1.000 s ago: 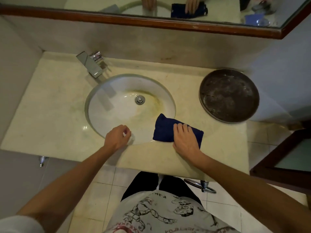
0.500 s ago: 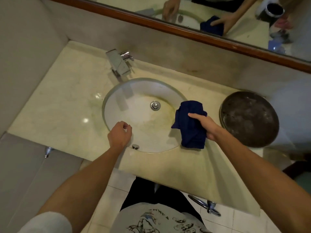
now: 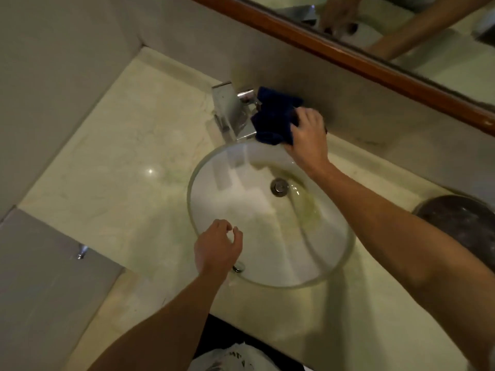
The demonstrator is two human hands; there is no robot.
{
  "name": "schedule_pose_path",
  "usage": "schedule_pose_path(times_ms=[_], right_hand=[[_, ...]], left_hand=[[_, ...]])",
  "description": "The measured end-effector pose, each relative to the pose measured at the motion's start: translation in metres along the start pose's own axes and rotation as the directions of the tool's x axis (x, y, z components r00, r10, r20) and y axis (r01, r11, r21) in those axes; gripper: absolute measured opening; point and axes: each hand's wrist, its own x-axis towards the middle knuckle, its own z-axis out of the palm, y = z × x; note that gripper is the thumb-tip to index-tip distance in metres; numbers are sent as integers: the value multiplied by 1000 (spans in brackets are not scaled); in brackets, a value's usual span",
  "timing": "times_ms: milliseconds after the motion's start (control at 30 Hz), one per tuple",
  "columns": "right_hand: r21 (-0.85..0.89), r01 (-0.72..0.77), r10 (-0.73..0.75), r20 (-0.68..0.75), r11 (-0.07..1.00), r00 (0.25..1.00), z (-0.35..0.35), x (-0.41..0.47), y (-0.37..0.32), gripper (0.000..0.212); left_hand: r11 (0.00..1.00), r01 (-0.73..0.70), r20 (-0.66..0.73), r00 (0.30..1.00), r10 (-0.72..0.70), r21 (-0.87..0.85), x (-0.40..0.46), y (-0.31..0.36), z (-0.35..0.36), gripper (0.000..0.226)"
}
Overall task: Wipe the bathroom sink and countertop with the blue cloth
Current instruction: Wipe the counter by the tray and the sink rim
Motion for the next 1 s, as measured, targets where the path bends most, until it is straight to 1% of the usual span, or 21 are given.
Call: schedule_pose_path(times_ms=[33, 67, 100, 233, 300, 367, 433, 567, 733, 867, 1000], right_hand=[[-40, 98, -93, 117, 994, 989, 15, 5, -3, 47], [-32, 169, -158, 212, 985, 964, 27, 6, -7, 50], [-21, 202, -188, 275, 979, 943, 35, 6, -10, 54], [-59, 269, -234, 340, 961, 911, 38, 5, -8, 63], [-64, 316, -275, 348, 947, 896, 35, 9, -1, 62], [-44, 328, -290, 369, 944, 883, 30, 11, 8, 61], [-42, 292, -253, 387, 956, 887, 25, 5, 24, 60], [-113, 207, -156, 346, 972, 925, 9, -37, 64, 55], [-198, 8, 54, 305, 980, 951, -19, -109, 98, 50], [-220, -117, 183, 308, 969, 934, -39, -174, 98, 57], [-242, -205, 274, 299, 948, 914, -61, -230, 79, 57]], left_hand=[[1000, 4, 3, 1000, -4, 1, 1, 0, 0, 22], [1000, 12, 4, 1000, -12, -2, 1, 0, 0, 22], [1000, 16, 6, 1000, -16, -7, 2, -1, 1, 22], [999, -5, 10, 1000, 5, 42, 2, -5, 6, 31], [998, -15, 3, 1000, 14, 63, 2, -5, 7, 30], [998, -17, -2, 1000, 17, 67, 2, -5, 7, 27], [997, -15, -9, 1000, 15, 70, 2, -6, 8, 25], [997, -15, -23, 1000, 17, 79, 1, -3, 7, 25], [998, -5, -48, 999, 8, 68, -2, -1, 5, 26], [997, -13, -60, 998, 18, 78, -3, -1, 8, 28], [996, -31, -65, 997, 37, 83, -2, -5, 11, 32]])
